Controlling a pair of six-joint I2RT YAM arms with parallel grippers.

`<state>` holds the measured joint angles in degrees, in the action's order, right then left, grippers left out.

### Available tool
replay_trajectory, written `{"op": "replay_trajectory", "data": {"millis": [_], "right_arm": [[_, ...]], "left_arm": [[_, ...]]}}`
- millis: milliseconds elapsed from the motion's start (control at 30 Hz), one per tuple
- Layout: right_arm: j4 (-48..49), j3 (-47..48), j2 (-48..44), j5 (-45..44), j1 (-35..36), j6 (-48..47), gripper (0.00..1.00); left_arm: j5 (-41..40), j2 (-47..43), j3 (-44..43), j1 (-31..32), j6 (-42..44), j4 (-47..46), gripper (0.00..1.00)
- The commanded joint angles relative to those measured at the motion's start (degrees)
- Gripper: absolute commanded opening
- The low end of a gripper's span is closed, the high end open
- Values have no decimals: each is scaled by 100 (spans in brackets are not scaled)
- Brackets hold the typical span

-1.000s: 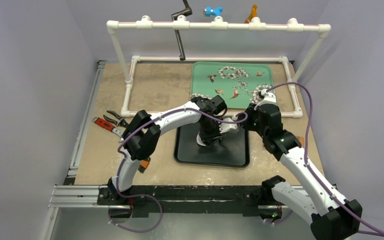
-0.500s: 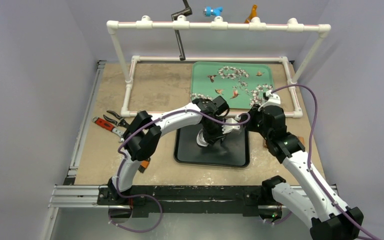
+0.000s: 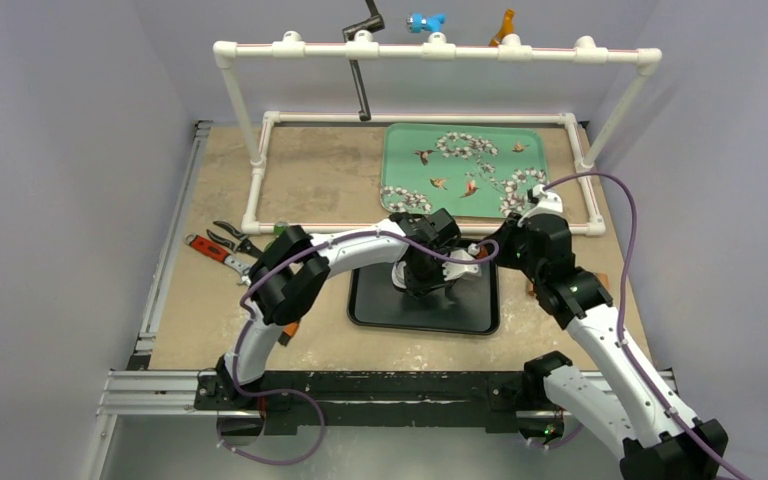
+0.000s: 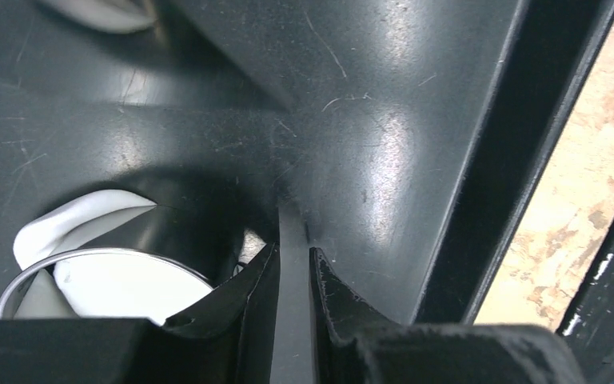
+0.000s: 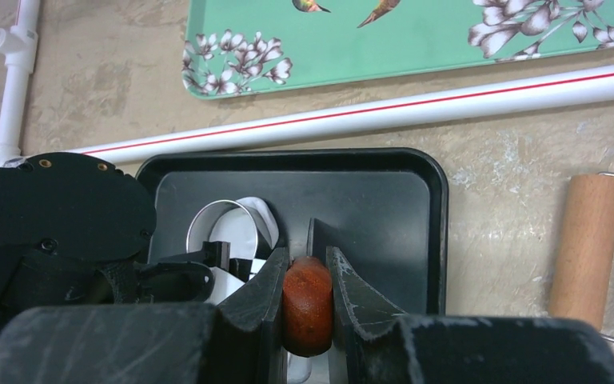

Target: Roll out the dumpling wrappers from the dough

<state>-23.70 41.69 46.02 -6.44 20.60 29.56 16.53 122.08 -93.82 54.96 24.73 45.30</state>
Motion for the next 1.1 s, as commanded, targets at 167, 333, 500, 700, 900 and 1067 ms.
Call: {"op": "replay_trajectory", "data": {"millis": [167, 333, 500, 700, 900, 1067], "right_arm": [[175, 159, -281, 168, 49, 75, 0], [76, 130, -418, -114, 41, -13, 0], [-17, 181, -359, -225, 36, -111, 0], [-9, 179, -194, -257, 36, -93, 0], [-6, 181, -202, -265, 30, -20, 0], [-3, 156, -188, -223, 26, -22, 0]], "left_arm": [[-674, -626, -305, 228, -265, 195, 26], [-1470, -624, -752, 562, -197, 613, 43], [-2094, -487, -637, 580, -244, 392, 43], [-2349, -105, -640, 586, -300, 4, 42], [-2059, -24, -342, 577, -267, -181, 41], [-2154, 13, -162, 569, -122, -468, 35]]}}
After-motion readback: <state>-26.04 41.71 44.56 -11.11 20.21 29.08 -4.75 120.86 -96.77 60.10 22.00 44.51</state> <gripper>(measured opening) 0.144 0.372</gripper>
